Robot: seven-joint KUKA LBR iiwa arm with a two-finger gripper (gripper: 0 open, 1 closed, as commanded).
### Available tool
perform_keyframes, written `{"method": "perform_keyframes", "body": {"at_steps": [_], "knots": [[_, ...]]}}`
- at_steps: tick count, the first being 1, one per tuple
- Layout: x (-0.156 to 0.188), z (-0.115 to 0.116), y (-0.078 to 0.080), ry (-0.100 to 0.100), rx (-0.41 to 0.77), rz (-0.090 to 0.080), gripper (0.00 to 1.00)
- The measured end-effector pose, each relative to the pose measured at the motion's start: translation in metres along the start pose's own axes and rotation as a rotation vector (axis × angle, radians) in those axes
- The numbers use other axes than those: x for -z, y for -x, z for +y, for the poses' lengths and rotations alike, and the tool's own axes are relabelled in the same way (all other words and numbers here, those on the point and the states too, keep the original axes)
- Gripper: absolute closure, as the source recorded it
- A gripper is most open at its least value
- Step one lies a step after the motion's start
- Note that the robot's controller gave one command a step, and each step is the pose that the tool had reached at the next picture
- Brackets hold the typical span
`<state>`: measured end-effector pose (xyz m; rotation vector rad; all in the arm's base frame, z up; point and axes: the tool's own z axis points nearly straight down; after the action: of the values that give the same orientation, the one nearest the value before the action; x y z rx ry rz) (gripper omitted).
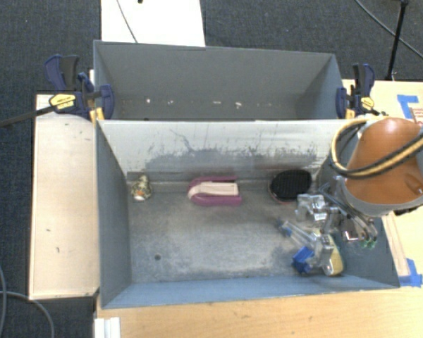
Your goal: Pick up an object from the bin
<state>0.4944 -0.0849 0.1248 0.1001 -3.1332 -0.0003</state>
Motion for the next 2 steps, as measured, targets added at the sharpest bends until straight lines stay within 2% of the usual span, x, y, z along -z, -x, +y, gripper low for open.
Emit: {"method": "perform_keyframes", "body": {"at_steps": [1, 2], "knots": [[0.0042, 0.0017, 0.003, -0.001, 0.005, -0.009, 1.0], [0.0042, 0.0017, 0.0031, -0.001, 0.006, -0.009, 0.0]]}}
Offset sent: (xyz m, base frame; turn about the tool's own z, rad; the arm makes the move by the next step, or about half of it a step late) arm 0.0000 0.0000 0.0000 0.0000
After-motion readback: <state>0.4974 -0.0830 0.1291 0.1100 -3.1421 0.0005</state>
